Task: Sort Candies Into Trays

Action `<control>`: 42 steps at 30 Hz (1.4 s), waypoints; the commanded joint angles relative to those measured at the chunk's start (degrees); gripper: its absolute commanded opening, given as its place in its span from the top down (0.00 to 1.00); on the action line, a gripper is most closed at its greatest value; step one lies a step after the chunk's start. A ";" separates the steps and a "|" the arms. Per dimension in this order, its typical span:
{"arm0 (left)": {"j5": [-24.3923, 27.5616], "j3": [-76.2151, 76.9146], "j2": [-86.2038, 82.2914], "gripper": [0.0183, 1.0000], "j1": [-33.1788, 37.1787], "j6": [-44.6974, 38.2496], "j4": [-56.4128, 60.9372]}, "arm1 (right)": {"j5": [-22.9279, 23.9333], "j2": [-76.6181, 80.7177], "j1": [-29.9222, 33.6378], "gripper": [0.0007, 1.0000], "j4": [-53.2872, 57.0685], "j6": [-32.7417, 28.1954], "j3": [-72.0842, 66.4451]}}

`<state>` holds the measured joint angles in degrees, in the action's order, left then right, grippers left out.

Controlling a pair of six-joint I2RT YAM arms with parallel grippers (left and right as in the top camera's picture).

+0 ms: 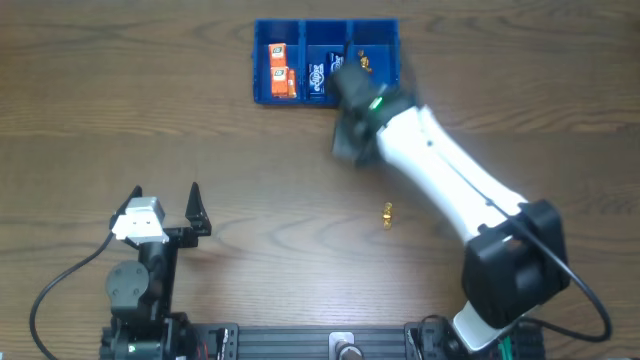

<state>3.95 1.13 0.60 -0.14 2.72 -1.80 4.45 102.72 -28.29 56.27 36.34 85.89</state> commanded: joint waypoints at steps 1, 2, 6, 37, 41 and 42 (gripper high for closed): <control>0.35 -0.85 -0.35 0.00 0.13 -0.61 -2.38 | 7.19 7.52 6.27 0.87 0.35 -10.84 17.09; 0.35 -0.85 -0.35 0.00 0.13 -0.61 -2.40 | 7.89 10.25 7.30 0.86 0.46 -11.65 21.03; 0.35 -0.85 -0.35 0.00 0.13 -0.61 -2.40 | 9.05 21.20 8.68 0.83 0.33 -14.34 32.76; 0.35 -0.85 -0.35 0.00 0.13 -0.61 -2.40 | 7.34 -5.53 3.58 0.21 -5.09 -8.66 -5.55; 0.35 -0.85 -0.35 0.00 0.13 -0.61 -2.40 | 0.17 -9.44 2.05 0.21 -9.14 -5.77 -22.14; 0.35 -0.85 -0.35 0.00 0.13 -0.61 -2.40 | -0.09 -9.22 1.73 0.21 -9.40 -4.48 -24.24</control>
<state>3.95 1.13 0.60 -0.14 2.72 -1.80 9.06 94.17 -25.61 47.79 26.96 69.38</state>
